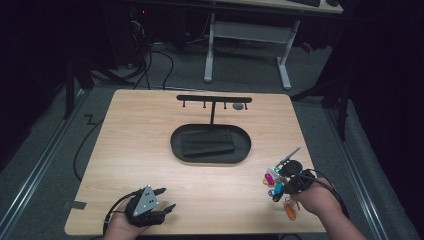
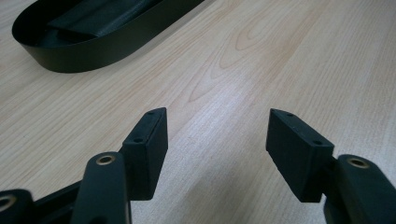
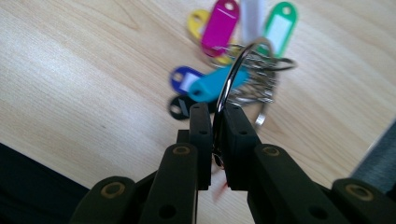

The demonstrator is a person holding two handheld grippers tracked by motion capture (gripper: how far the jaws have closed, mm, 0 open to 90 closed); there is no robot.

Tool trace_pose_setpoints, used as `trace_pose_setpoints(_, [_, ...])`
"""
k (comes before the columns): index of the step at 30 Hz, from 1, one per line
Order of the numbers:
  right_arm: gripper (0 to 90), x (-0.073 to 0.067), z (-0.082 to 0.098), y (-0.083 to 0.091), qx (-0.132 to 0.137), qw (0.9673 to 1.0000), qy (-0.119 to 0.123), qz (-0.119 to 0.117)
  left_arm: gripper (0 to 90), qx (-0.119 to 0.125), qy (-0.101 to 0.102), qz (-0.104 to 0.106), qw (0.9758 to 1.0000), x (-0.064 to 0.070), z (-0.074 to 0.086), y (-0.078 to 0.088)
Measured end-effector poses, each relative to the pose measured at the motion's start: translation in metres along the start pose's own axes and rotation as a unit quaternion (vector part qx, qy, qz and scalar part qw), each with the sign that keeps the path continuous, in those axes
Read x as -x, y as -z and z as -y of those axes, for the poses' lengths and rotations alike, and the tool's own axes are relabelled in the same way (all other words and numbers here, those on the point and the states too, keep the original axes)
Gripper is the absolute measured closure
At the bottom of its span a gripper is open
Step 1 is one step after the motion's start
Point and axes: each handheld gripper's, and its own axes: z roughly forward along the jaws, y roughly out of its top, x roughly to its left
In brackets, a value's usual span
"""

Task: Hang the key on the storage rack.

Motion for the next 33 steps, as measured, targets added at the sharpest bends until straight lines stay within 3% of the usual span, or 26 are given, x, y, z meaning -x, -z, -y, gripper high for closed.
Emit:
trace_pose_setpoints(6, [85.2, 0.002, 0.001, 0.018, 0.005, 0.9999, 0.008, 0.008, 38.8, 0.006, 0.012, -0.013, 0.9998, -0.003, 0.001, 0.001])
trace_pose_setpoints(13, [85.4, -0.003, -0.003, 0.037, 0.007, 0.9996, 0.027, -0.001, 38.7, 0.012, 0.029, -0.022, 0.9992, -0.01, 0.003, 0.004])
trace_pose_setpoints(33, [85.5, -0.009, -0.028, 0.101, 0.043, 0.9976, 0.054, -0.001, 36.0, 0.018, 0.038, -0.034, 0.9986, -0.013, 0.003, 0.007])
